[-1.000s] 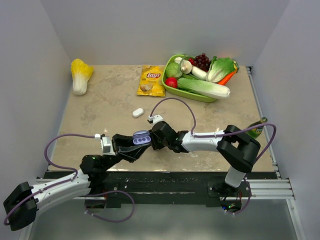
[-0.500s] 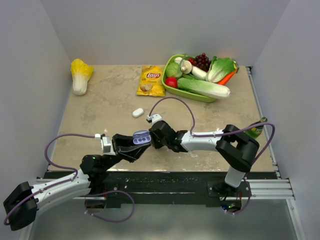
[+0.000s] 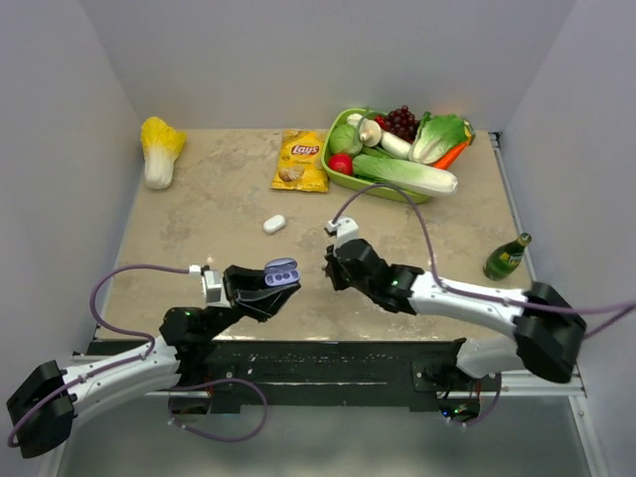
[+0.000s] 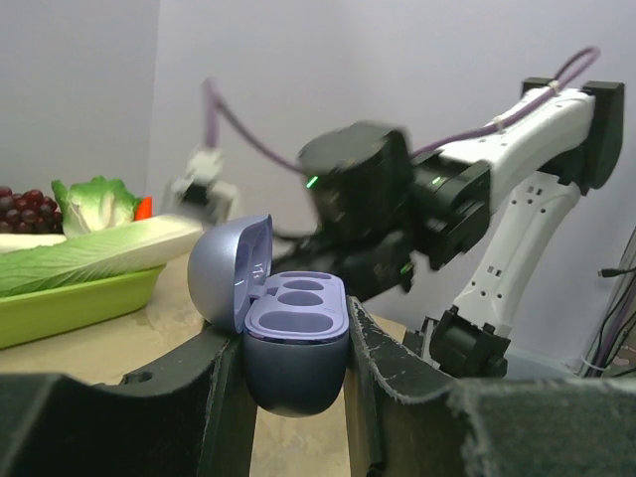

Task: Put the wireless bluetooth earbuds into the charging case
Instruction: Pick up the earbud from the center of the board, then place the earbud in the charging case.

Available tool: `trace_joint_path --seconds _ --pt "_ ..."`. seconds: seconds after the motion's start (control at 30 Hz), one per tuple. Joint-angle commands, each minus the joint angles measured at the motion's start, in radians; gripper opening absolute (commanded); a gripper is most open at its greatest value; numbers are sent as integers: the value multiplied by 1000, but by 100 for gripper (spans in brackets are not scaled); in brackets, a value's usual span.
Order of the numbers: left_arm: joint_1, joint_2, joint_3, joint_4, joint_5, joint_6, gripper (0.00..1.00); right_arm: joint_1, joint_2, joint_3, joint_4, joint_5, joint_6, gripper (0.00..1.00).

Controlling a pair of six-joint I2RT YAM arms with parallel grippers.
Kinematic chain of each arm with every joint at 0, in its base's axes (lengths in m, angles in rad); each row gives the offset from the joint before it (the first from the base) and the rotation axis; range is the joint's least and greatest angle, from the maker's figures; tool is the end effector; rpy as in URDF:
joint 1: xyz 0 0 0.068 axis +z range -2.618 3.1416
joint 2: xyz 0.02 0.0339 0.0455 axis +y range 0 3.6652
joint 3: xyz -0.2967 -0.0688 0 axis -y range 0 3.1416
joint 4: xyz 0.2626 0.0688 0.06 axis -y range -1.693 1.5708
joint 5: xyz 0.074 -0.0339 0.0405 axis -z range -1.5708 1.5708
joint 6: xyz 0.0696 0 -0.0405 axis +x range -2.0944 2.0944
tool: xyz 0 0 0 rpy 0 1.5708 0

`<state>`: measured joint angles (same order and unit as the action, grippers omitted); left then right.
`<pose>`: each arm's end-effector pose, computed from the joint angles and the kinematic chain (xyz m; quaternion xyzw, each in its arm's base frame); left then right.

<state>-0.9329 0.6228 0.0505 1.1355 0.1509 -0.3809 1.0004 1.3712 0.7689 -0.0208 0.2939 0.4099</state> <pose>0.0827 -0.1292 0.2710 0.1947 0.4452 -0.5621 0.6693 0.1929 0.2633 0.2229 -0.1922 0.8616 0.1934 0.4282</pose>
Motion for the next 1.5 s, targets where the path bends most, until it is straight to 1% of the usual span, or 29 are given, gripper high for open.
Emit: trace_joint_path --seconds 0.0,0.03,0.13,0.17,0.23,0.27,0.3,0.37,0.4,0.47,0.5,0.53,0.57,0.6,0.63,0.67,0.77,0.9,1.07,1.2,1.33,1.47 --pt "-4 43 -199 30 -49 5 0 0 -257 -11 -105 91 -63 0" --pt "-4 54 -186 29 -59 5 0 1 -346 -7 -144 88 -83 0" --pt "6 115 -149 35 -41 5 0 1 -466 19 -209 85 -121 0" --pt "14 130 -138 36 -22 4 0 1 -538 27 -215 42 -135 0" --pt "42 176 -106 56 47 -9 0 1 -593 55 -225 -22 -178 0" --pt "51 190 -97 69 76 -13 0 1 -633 66 -231 -80 -187 0" --pt "68 221 -89 95 148 -16 0 1 -642 76 -238 -116 -197 0" --pt "85 273 -64 130 235 -30 0 1 -649 121 -277 -227 -241 0" --pt "98 296 -60 186 345 -35 0 1 -637 135 -298 -324 -252 0" --pt "101 371 -28 236 435 -46 0 1 -627 171 -349 -412 -276 0" --pt "100 402 -17 307 503 -55 0 0 -629 175 -355 -448 -284 0" --pt "100 434 -14 358 533 -88 0 1 -633 176 -366 -499 -298 0" --pt "101 504 -11 413 561 -104 0 1 -641 170 -366 -513 -299 0" --pt "105 537 -5 511 613 -121 0 3 -650 164 -364 -527 -302 0" --pt "106 566 15 552 637 -159 0 3 -658 164 -381 -553 -315 0" --pt "106 613 29 579 656 -177 0 3 -661 164 -384 -570 -318 0" --pt "106 658 86 622 697 -216 0 9 -676 161 -401 -602 -324 0" --pt "105 649 152 554 707 -205 0 27 -692 153 -412 -627 -332 0" --pt "105 625 225 492 745 -199 0 72 -672 150 -427 -615 -342 0" --pt "105 578 291 328 766 -141 0 89 -666 162 -436 -602 -350 0" --pt "103 537 310 253 760 -92 0 99 -658 159 -438 -598 -353 0" --pt "101 525 321 234 754 -85 0 104 -662 156 -424 -582 -355 0"
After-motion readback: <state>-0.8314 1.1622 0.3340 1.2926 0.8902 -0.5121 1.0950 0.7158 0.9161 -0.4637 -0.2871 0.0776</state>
